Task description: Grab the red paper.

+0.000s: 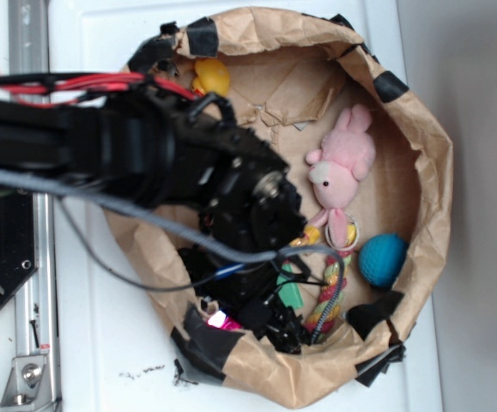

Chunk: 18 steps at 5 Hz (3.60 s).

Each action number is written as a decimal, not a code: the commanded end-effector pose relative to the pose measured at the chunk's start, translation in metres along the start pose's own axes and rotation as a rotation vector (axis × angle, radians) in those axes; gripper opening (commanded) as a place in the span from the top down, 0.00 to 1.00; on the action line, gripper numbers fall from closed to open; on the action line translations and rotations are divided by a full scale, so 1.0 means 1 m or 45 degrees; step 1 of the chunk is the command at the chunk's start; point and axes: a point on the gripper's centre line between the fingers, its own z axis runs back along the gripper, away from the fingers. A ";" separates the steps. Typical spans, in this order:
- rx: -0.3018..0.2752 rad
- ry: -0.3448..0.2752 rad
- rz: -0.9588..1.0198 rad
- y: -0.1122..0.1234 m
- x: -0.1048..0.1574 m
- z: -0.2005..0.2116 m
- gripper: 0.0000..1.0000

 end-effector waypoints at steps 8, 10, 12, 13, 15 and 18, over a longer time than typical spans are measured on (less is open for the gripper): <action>0.149 -0.102 0.139 0.005 0.007 0.036 0.00; 0.095 0.059 0.032 -0.002 -0.021 0.018 0.00; 0.228 0.129 0.006 -0.003 -0.019 -0.036 0.00; 0.198 0.111 0.055 -0.001 -0.018 -0.030 0.36; 0.167 0.058 0.072 -0.001 -0.024 -0.016 1.00; 0.137 -0.605 -0.210 -0.019 0.019 0.070 1.00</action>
